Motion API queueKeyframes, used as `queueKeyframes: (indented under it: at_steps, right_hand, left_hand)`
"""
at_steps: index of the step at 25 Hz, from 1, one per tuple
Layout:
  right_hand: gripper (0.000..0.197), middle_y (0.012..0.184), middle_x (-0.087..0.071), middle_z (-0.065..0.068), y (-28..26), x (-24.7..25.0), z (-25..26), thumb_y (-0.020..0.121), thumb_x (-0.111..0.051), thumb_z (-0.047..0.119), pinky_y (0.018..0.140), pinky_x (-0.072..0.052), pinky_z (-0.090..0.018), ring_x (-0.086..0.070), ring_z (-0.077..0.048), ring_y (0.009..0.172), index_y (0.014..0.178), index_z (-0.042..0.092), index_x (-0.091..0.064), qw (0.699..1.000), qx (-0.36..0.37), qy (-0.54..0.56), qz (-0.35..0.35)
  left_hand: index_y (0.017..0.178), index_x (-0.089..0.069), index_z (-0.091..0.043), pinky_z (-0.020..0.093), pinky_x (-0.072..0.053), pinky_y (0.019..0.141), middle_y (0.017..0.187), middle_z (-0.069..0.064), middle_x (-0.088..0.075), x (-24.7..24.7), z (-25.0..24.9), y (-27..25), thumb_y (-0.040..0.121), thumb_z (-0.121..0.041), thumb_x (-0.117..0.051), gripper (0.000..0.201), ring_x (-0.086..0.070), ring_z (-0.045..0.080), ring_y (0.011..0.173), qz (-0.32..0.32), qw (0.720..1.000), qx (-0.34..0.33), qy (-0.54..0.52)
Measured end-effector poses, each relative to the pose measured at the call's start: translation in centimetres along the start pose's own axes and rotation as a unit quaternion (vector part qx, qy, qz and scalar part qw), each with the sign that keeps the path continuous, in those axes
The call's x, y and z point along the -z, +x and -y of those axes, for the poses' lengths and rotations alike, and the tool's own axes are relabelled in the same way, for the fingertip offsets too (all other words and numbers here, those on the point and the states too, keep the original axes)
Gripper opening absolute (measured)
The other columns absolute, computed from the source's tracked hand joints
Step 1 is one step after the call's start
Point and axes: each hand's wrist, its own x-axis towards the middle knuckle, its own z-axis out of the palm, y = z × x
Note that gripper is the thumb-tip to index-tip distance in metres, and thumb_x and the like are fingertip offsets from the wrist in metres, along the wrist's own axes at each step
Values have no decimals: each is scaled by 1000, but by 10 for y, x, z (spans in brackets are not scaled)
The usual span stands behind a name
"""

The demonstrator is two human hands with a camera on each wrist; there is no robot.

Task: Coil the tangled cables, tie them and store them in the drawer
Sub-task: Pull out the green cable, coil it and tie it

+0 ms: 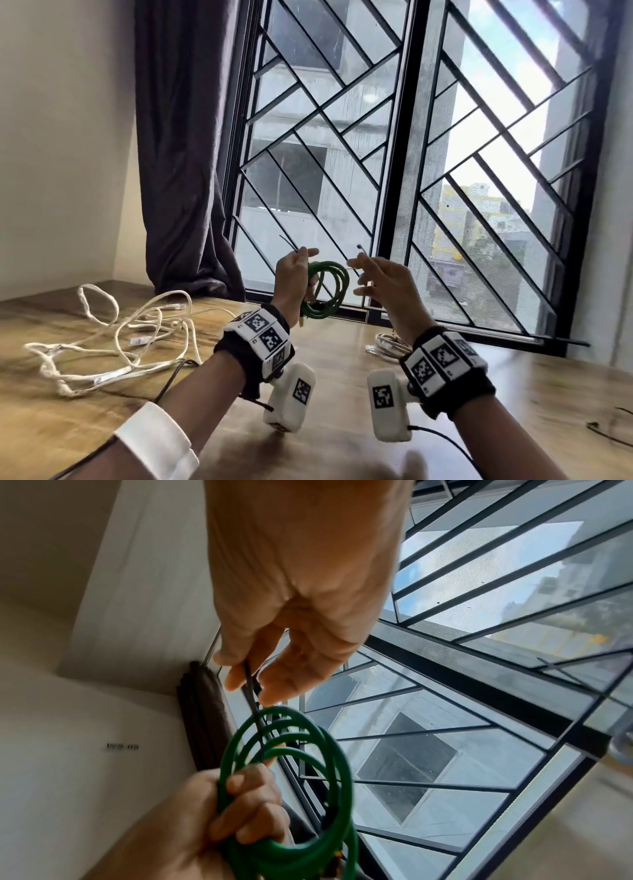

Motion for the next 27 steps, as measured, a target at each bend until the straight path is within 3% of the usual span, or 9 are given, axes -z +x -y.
queueKeyframes:
  at_steps: [4, 6, 8, 10, 12, 17, 22, 24, 27]
  right_hand:
    - [18, 71, -66, 3, 5, 13, 3, 89, -60, 23, 52, -48, -13, -55, -2, 55, 90, 9, -70, 989, -48, 139, -34]
    - [19, 68, -63, 1, 5, 19, 2, 89, -60, 22, 50, -48, -12, -55, -3, 52, 94, 6, -68, 974, -103, 199, -22]
    - [20, 67, -63, 0, 6, 24, 2, 90, -57, 21, 49, -48, -11, -54, -3, 50, 96, 4, -67, 966, -153, 209, 3]
    - [19, 67, -62, -1, 6, 25, 1, 92, -54, 19, 50, -49, -11, -54, -5, 49, 93, 3, -66, 958, -204, 198, 36]
    - [20, 66, -63, -1, 4, 23, 0, 92, -53, 18, 51, -52, -13, -56, -7, 49, 90, 3, -66, 951, -244, 180, 56]
    - [20, 66, -69, -3, 3, 27, 1, 92, -52, 15, 53, -55, -18, -62, -8, 51, 89, 1, -66, 948, -298, 87, 73]
    - [18, 64, -66, -6, -1, 27, -4, 89, -58, 10, 50, -54, -17, -59, -8, 47, 80, -1, -68, 955, -283, -17, 81]
    - [16, 64, -63, -6, -2, 21, -7, 88, -60, 10, 48, -52, -16, -55, -7, 45, 82, -2, -68, 970, -233, -55, 47]
    - [17, 68, -61, -9, 0, 15, -14, 88, -61, 10, 49, -52, -16, -52, -11, 50, 85, -4, -68, 986, -155, -43, -35]
  left_hand:
    - [117, -64, -14, 26, -48, 52, 64, 2, -59, -9, -12, -8, 101, -26, -39, 32, -57, 10, 53, 54, 959, -141, 238]
    - [123, -60, -27, 31, -51, 71, 91, 4, -71, -11, -17, -13, 100, -36, -37, 33, -67, 20, 85, 64, 833, -239, 495]
    - [129, -53, -33, 29, -45, 67, 95, 5, -71, -10, -21, -18, 101, -40, -33, 35, -67, 24, 90, 42, 677, -309, 667]
    - [129, -51, -33, 29, -41, 63, 96, 6, -71, -8, -23, -22, 100, -35, -38, 32, -67, 26, 89, 61, 606, -328, 722]
    - [127, -53, -31, 29, -35, 63, 100, 7, -70, -7, -21, -25, 99, -26, -41, 30, -66, 27, 93, 93, 581, -320, 743]
    - [118, -58, -25, 30, -30, 67, 106, 7, -68, -11, -15, -30, 97, -14, -40, 30, -63, 28, 101, 137, 558, -278, 770]
    - [112, -60, -21, 30, -32, 67, 106, 7, -68, -13, -11, -33, 96, -14, -41, 26, -63, 29, 102, 147, 586, -260, 754]
    - [115, -56, -17, 31, -37, 72, 108, 8, -68, -14, -10, -32, 98, -24, -39, 25, -62, 30, 102, 125, 644, -230, 719]
    - [123, -37, -12, 36, -40, 81, 109, 6, -60, -13, -15, -26, 97, -36, -38, 36, -58, 29, 102, 116, 813, -71, 566]
